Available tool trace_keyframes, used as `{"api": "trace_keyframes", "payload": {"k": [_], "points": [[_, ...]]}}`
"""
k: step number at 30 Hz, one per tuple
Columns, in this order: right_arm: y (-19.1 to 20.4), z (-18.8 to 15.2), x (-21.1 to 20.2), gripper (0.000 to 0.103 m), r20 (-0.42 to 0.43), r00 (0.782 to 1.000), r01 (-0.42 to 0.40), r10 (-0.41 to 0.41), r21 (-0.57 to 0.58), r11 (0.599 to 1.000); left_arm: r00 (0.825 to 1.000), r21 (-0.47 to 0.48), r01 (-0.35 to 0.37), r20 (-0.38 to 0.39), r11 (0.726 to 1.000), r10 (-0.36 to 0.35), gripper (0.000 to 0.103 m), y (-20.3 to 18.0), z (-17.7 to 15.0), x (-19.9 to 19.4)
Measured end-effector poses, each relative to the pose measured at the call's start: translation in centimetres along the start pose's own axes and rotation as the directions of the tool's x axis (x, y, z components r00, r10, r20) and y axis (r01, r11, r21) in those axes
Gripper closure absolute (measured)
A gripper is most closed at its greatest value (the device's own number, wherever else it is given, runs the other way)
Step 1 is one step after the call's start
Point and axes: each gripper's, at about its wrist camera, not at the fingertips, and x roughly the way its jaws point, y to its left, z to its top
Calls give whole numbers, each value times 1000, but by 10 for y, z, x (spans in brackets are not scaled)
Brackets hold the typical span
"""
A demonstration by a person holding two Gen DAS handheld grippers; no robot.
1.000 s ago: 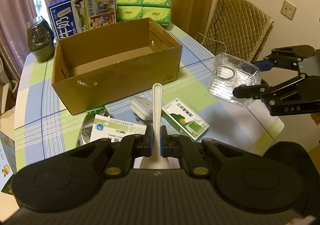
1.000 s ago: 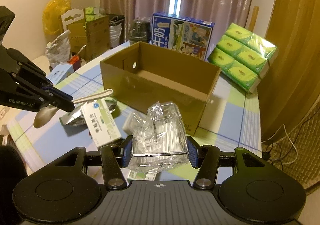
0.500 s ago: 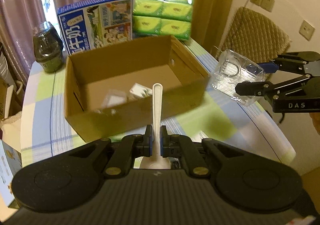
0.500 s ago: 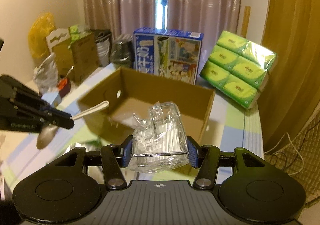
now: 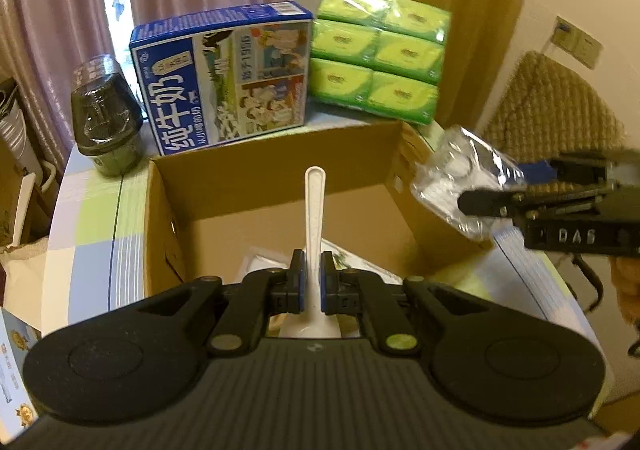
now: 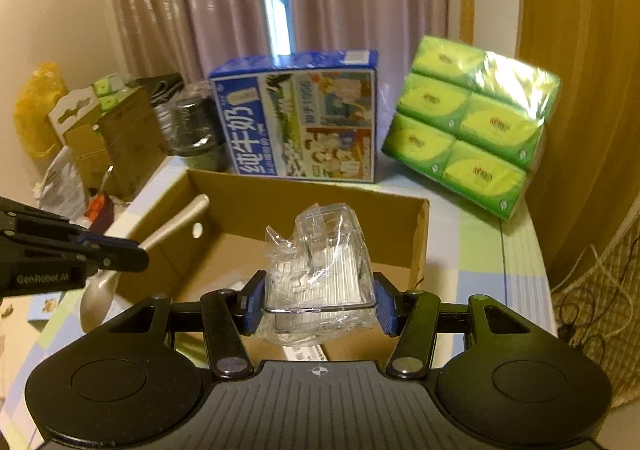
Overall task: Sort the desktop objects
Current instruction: 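Carry spoon and bagged rack into the cardboard box and open both tools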
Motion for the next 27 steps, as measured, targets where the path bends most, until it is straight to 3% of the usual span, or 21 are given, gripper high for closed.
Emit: {"api": "trace_keyframes", "payload": {"k": [4, 12, 13, 14, 15, 16, 27], "points": [[-8, -2, 19, 52, -21, 1000, 6, -6, 36, 999, 1000, -63, 2, 19, 998, -1, 99, 14, 9, 17], [-10, -7, 40, 52, -32, 999, 15, -13, 47, 999, 1000, -93, -19, 18, 995, 21, 99, 31, 19, 44], [-10, -7, 42, 52, -34, 999, 14, -12, 48, 999, 999, -94, -24, 21, 995, 26, 96, 33, 19, 47], [-10, -7, 43, 52, -35, 999, 12, -11, 47, 999, 999, -95, -33, 27, 995, 36, 83, 34, 19, 49], [-9, -6, 44, 52, -37, 999, 12, -11, 43, 999, 999, -93, -43, 26, 995, 45, 77, 36, 18, 51], [-8, -7, 45, 52, -37, 999, 14, -13, 39, 999, 999, -93, -43, 25, 995, 46, 75, 38, 17, 52], [-6, -6, 52, 51, -30, 999, 13, -11, 58, 998, 998, -114, -52, 30, 992, 56, 74, 56, 1, 42]]}}
